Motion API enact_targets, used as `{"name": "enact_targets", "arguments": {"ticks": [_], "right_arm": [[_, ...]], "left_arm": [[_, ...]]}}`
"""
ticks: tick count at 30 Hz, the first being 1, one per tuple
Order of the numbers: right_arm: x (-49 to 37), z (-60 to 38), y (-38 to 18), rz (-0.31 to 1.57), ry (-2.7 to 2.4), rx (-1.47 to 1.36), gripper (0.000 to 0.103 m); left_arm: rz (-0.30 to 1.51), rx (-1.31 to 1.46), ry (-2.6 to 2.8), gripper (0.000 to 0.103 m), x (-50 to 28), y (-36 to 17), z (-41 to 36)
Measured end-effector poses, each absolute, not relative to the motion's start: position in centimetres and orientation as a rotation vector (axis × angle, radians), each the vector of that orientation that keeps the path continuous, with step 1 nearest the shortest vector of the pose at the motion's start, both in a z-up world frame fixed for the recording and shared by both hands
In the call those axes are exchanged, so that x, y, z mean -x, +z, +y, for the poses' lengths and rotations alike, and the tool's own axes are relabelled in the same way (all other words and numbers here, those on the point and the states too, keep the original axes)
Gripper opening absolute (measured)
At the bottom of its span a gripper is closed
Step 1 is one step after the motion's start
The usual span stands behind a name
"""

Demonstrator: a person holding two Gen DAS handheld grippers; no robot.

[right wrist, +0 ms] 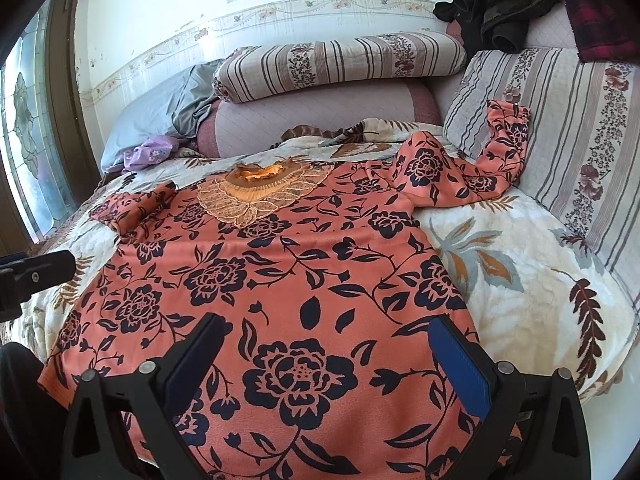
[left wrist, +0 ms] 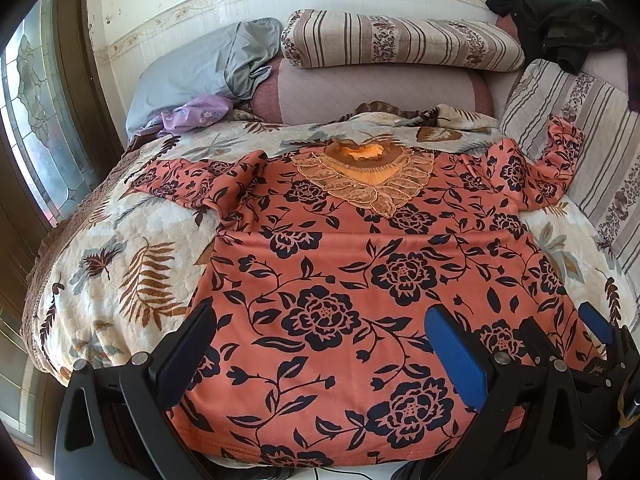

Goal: Fold small clothes

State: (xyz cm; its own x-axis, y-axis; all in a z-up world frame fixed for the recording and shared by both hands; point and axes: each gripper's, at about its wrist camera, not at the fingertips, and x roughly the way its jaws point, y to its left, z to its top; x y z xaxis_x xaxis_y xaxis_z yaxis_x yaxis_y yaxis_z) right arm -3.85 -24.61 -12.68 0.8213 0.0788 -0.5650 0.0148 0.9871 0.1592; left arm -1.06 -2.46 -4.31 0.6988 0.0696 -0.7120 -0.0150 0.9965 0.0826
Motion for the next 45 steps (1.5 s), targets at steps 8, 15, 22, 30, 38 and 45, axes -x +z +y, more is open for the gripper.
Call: {"name": "enact_targets", "arguments": {"ticks": [8, 15, 22, 30, 38, 45], "right_arm": [[3.5, -24.7, -13.0, 0.619, 0.031, -0.159, 0.103], [3.2, -26.1, -12.8, 0.657, 0.057, -0.258, 0.103], [0.3, -33.4, -9.5, 0.585, 0.163, -0.478, 0.103], [-10.0, -47.9, -6.4, 0.561, -0.147, -0.442, 0.09], [-23.2, -57.4, -6.0, 0.65, -0.395, -0.372, 0.084], [-32.3, -58.3, -7.6, 0.743, -0.603, -0.14, 0.059]], "left_arm": [[0.81, -0.065, 0.041, 0.103, 0.3, -4.9, -2.2], [0.845, -0.063, 0.047, 0.103, -2.0, -6.3, -0.2], [0.839, -0.07, 0.105, 0.103, -7.1, -7.1, 2.7], [0.837, -0.075, 0.101, 0.103, -14.7, -10.0, 4.1], [0.942, 0.032, 0.06, 0.103, -17.6, -15.9, 5.7], [0.948, 0.02, 0.067, 0.103, -17.6, -16.5, 5.2]]}}
